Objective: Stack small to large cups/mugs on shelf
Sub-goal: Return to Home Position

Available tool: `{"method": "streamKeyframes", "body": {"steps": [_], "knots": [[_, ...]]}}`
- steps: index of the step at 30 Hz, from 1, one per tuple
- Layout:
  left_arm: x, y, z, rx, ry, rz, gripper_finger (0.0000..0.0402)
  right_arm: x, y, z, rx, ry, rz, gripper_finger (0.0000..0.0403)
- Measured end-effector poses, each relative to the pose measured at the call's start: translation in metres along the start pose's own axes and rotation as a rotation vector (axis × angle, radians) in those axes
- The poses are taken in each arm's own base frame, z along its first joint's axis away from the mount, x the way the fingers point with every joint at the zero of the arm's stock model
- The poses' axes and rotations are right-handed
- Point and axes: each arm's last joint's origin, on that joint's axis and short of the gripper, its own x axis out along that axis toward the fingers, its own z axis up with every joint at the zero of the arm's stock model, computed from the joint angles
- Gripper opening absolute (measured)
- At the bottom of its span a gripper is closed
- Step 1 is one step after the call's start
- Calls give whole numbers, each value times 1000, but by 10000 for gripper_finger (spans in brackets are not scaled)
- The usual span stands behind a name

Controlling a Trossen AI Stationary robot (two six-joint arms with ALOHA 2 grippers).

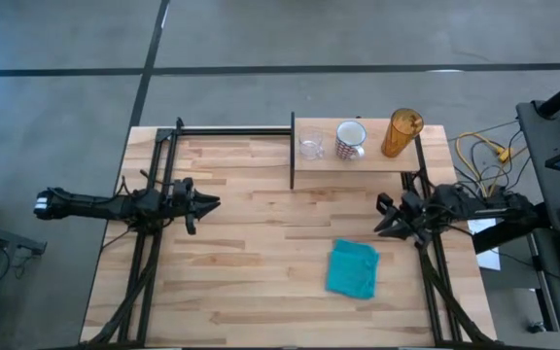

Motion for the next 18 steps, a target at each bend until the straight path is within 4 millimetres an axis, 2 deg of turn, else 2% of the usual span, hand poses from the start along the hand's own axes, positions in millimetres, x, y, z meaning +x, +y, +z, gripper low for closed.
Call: {"method": "streamKeyframes", "body": {"steps": [9, 18], "knots": [[0, 0, 0, 0, 2, 2, 67, 0, -3, -6, -102, 53, -42, 79], [0, 0, 0, 1, 2, 2, 67, 2, -7, -11, -75, 109, -67, 71]]}}
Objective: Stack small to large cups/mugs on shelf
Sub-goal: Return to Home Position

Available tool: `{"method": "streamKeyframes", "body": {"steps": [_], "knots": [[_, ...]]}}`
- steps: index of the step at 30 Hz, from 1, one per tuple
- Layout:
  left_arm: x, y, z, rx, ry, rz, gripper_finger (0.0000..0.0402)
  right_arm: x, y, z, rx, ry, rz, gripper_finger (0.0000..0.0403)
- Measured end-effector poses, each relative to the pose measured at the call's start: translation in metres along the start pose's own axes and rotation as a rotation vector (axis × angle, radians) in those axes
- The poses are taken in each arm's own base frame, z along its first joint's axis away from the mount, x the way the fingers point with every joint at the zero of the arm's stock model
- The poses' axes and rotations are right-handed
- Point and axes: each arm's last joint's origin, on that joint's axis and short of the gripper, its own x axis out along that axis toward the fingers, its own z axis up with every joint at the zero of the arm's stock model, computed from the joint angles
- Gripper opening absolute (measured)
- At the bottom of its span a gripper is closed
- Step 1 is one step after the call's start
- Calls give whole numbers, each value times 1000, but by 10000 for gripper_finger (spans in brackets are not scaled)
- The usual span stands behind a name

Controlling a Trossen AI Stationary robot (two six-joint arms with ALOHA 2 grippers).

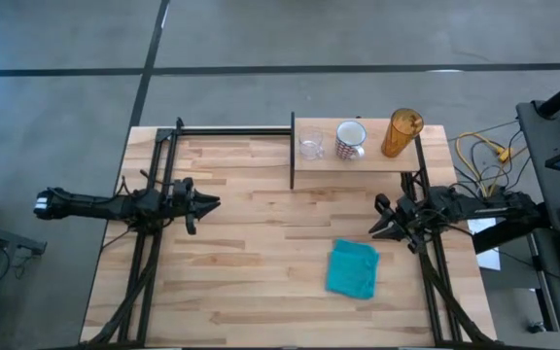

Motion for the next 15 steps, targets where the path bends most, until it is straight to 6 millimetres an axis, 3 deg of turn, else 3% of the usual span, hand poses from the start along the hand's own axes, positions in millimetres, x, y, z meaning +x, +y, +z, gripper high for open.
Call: {"method": "streamKeyframes", "body": {"steps": [15], "knots": [[0, 0, 0, 1, 3, 1, 67, 1, -2, -1, 5, 4, -34, 81]]}}
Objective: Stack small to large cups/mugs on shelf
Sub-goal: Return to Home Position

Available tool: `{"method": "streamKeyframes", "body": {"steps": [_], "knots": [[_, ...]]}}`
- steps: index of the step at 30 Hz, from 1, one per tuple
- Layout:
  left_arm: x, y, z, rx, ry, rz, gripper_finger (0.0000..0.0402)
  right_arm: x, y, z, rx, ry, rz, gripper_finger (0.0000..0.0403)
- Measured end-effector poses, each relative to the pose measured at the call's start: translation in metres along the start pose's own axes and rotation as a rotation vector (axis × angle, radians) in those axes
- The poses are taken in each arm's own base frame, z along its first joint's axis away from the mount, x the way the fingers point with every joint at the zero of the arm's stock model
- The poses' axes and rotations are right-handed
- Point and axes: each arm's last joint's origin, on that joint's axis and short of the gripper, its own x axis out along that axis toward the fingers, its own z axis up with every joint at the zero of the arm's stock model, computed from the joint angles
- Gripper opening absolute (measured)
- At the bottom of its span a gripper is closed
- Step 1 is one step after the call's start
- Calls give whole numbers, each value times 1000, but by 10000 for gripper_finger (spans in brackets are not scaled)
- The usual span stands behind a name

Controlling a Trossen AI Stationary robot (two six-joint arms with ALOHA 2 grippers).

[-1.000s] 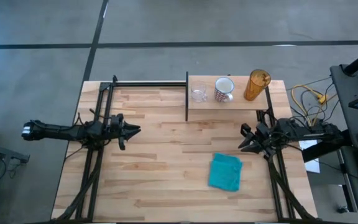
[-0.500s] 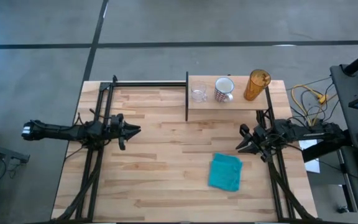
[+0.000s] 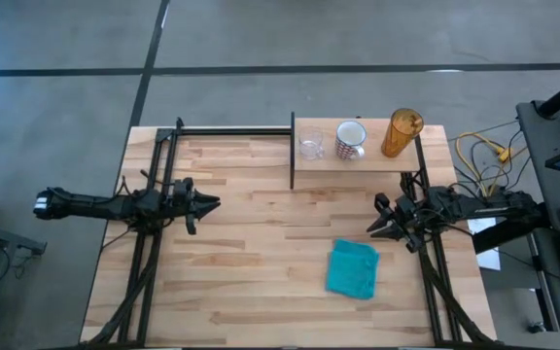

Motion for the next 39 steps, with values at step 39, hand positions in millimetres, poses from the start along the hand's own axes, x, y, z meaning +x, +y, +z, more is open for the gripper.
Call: {"method": "streamKeyframes", "body": {"steps": [39], "knots": [[0, 0, 0, 0, 0, 0, 67, 0, 0, 0, 0, 0, 0, 80]]}}
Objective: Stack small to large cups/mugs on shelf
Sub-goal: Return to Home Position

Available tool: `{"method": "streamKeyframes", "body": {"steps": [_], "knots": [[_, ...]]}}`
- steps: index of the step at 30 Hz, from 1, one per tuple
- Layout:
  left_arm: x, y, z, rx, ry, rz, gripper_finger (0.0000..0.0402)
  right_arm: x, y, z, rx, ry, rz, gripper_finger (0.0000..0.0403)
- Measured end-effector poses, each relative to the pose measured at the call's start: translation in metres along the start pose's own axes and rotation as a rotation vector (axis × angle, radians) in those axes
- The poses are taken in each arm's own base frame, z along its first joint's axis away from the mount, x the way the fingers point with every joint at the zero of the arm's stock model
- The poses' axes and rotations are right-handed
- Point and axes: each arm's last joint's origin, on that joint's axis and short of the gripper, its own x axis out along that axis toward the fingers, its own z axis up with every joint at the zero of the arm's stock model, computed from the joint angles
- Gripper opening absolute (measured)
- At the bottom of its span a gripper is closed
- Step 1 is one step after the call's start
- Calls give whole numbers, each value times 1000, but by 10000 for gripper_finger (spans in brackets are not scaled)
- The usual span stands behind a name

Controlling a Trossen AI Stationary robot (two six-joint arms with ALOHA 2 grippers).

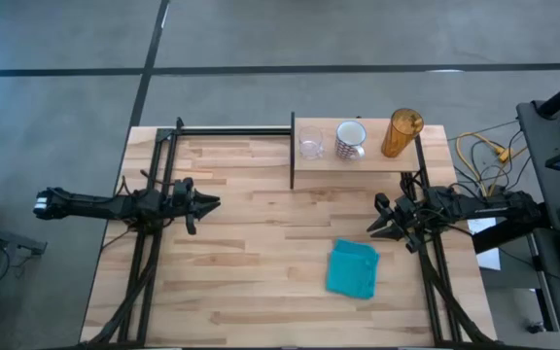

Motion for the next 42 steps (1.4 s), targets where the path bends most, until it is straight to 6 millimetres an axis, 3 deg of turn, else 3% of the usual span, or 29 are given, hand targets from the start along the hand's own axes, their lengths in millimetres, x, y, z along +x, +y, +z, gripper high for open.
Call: {"method": "streamKeyframes", "body": {"steps": [42], "knots": [[0, 0, 0, 0, 0, -1, 67, 0, 0, 0, 0, 1, 0, 72]]}}
